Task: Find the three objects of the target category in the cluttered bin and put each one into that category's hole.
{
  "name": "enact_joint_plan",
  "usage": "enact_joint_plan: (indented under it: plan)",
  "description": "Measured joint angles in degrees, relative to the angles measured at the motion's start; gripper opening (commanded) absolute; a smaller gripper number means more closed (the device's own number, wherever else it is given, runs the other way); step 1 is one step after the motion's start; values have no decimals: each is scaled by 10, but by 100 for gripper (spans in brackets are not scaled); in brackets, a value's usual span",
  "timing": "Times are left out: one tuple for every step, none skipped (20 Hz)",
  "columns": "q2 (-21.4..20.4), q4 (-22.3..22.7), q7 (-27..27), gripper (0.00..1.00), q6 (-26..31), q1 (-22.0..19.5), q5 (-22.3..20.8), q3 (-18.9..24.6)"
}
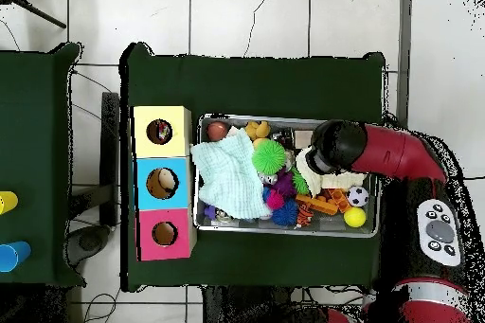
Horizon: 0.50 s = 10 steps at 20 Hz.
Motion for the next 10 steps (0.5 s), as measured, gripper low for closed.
enact_joint_plan:
  plan:
    - [2,0,0,0,-3,-3,0,0]
    - [2,0,0,0,-6,-3,-1,0]
    - [4,-1,0,100,-22,-4,-8,0]
    - [4,-1,0,100,-24,-4,-9,0]
    - [4,-1,0,100,-26,-4,-9,0]
    - [4,-1,0,100,-28,-4,-10,0]
    - [5,-1,0,100,-37,-3,-12,0]
    - [6,-1,0,100,-49,-3,-14,0]
    - [6,-1,0,100,-54,-3,-15,0]
    - [6,-1,0,100,-60,-3,-15,0]
